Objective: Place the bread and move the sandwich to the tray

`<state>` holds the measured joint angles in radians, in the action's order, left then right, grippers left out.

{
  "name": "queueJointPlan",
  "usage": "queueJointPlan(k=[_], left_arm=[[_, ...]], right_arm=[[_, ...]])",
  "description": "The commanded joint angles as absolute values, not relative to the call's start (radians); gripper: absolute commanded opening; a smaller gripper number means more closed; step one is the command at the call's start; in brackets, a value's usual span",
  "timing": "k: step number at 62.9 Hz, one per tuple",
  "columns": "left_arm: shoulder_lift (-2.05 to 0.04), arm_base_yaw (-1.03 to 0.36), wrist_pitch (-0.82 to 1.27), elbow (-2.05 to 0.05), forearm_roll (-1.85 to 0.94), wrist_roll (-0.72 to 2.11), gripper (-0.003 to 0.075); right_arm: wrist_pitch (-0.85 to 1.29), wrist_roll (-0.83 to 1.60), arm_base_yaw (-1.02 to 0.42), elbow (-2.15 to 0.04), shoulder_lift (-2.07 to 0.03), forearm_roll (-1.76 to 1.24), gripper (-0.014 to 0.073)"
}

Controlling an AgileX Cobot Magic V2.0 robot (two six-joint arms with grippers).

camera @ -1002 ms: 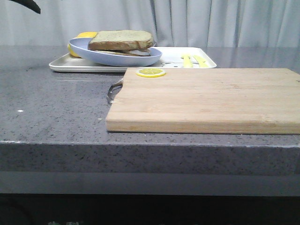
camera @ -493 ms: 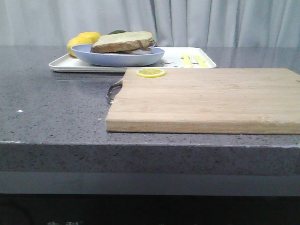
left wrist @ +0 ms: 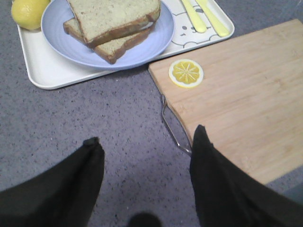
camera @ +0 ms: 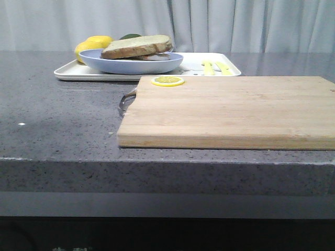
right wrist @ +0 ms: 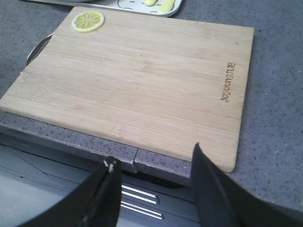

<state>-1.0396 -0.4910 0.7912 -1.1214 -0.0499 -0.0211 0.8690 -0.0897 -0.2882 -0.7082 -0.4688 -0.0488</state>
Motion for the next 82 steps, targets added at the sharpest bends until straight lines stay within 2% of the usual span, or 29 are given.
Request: queueJointPlan(k=[1,22,42,44,48,55,59,65,82], left_arm=[[-0.915,-0.505,0.657,-1.016,-0.046,-0.017,0.0409],[-0.576,-0.505,0.583,-0.721,-0.036,-0.017,0.0409],[-0.529,-0.505,0.585,-0.687,-0.036,-0.017,0.0402],[-0.529,-0.505,0.585,-0.687,-0.036,-0.017,0.0385],[-0.529,-0.505,0.585,-0.687,-0.036,-0.017,0.0326],[-0.529,-0.505,0.585,-0.687,-0.036,-0.017,0.0144],[-0.529,-0.505,0.585,-0.687,-0.036,-0.017,0.0071],[-0.529,-0.505,0.585,-0.687,-0.036,-0.017,-0.0021],[-0.529,-0.505,0.585,-0.687,-0.036,-0.017,-0.0020]], right_arm=[[0.805,-0.083,-0.281,-0.733,-0.474,-0.045,0.0371],[0.803,-0.083,-0.281,-0.733,-0.474,-0.045,0.0371],[0.807,-0.083,-0.281,-0.733,-0.474,-0.046,0.0365],[0.807,-0.083,-0.281,-0.733,-0.474,-0.046,0.0343],[0.810,-0.083,-0.281,-0.733,-0.474,-0.046,0.0244],[0.810,-0.083,-0.281,-0.733,-0.474,-0.046,0.0022],[0.810,-0.083,-0.281,-0.733,-0.474,-0.046,-0.0071],[0.810,-0.083,-0.281,-0.733,-0.474,-0.046,-0.0069],[0.810,-0.083,-0.281,-0.733,-0.474,-0.046,-0.0069]])
